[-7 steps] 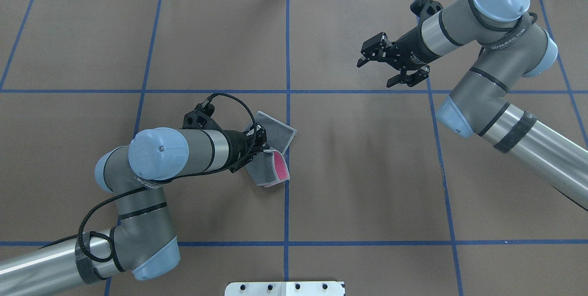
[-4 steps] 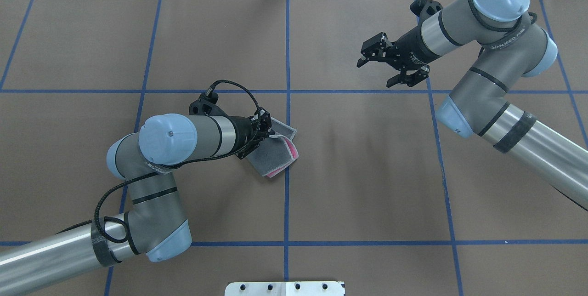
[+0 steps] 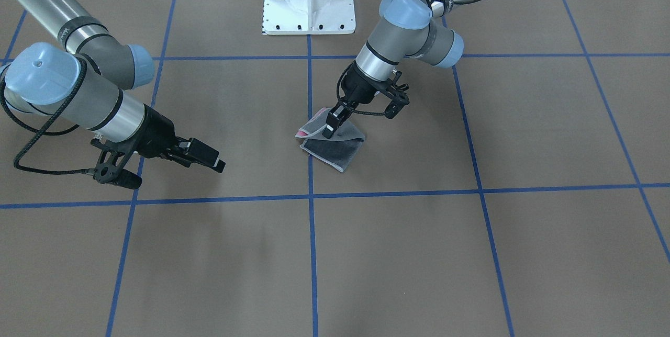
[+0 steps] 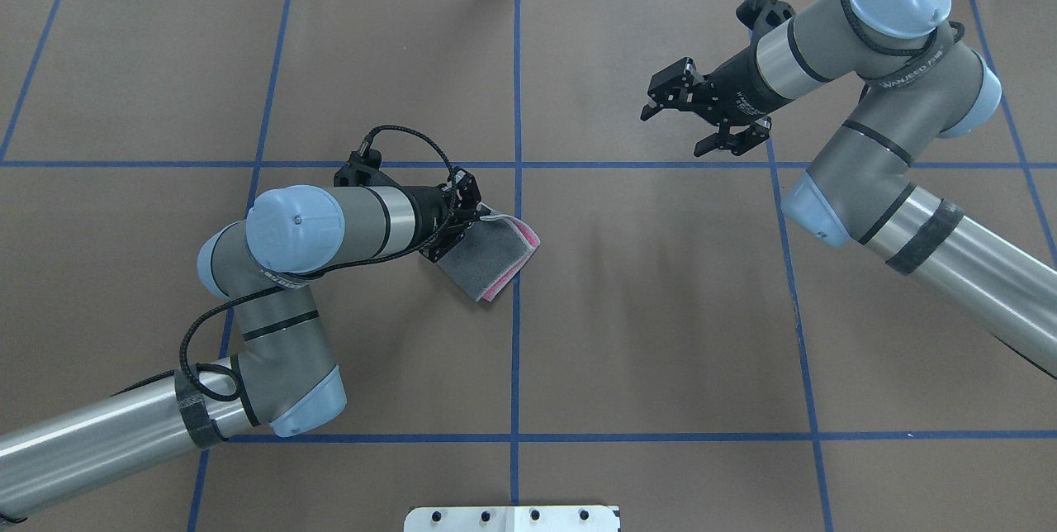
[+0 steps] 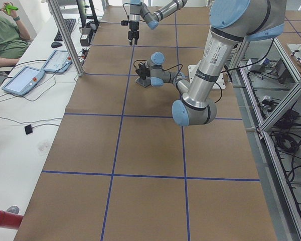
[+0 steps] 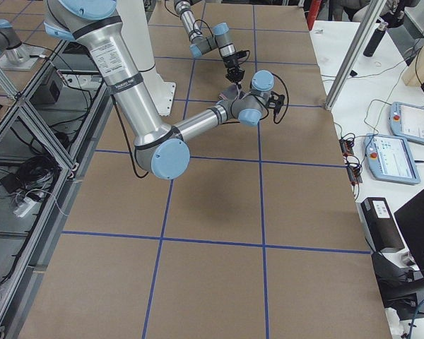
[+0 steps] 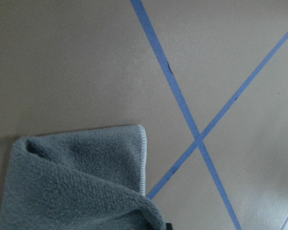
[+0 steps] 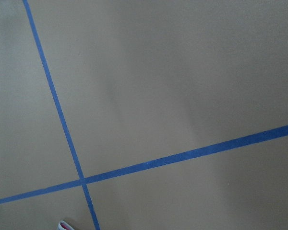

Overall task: Fold towel twice with both arms
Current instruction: 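Lay the folded end onto the far end and open the left gripper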

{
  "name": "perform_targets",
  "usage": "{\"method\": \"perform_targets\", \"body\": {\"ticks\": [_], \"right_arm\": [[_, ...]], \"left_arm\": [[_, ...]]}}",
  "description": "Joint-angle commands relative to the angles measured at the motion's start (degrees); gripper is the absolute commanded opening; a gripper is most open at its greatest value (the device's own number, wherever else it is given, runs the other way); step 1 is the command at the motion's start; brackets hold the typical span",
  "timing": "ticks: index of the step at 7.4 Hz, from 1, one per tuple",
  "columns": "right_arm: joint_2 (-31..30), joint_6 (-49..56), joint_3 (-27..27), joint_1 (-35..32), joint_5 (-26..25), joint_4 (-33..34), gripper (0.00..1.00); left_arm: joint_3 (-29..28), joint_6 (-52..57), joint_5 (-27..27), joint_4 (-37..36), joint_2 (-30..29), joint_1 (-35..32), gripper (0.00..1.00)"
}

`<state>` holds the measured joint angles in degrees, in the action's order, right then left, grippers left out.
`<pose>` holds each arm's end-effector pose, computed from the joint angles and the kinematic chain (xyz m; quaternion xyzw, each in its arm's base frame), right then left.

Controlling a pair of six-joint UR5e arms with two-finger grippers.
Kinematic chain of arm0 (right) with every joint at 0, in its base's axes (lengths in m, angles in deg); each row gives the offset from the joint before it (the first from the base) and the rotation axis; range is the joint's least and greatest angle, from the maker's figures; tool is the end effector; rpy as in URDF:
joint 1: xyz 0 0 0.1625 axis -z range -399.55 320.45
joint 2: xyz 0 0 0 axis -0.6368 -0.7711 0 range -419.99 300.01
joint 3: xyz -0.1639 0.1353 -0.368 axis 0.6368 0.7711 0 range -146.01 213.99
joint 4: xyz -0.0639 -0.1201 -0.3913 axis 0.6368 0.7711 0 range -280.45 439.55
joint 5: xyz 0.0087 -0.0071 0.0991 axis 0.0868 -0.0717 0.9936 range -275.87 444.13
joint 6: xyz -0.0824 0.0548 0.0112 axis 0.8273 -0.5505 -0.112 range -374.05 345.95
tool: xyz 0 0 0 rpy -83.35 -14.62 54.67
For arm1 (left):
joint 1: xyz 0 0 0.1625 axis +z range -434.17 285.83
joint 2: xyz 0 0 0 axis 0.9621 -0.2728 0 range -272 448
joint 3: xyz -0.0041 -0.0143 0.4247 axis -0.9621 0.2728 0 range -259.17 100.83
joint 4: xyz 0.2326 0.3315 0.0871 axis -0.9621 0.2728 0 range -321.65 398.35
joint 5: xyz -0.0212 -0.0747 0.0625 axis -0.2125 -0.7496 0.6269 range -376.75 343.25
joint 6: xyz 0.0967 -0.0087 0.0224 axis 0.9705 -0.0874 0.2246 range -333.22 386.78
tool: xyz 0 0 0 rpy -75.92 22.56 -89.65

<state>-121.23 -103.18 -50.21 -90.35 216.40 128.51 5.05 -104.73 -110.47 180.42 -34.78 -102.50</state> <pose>-0.3757 -0.5654 0.3246 -0.0598 -0.5781 0.1606 0.7977 0.5524 -0.4419 0.2627 -0.0978 0.6292 -0.4243 0.6438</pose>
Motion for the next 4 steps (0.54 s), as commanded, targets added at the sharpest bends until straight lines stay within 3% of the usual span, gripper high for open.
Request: {"method": "perform_targets", "body": {"ticks": [1,4], "right_arm": [[0.0,0.0,0.0,0.0,0.0,0.0,0.99],[0.1,0.0,0.0,0.0,0.0,0.0,0.99]], "left_arm": [[-0.6,-1.3,0.0,1.5,1.0,-0.8,0.0],[-1.4,-1.3,0.0,2.8,2.4,-0.8,0.0]]}}
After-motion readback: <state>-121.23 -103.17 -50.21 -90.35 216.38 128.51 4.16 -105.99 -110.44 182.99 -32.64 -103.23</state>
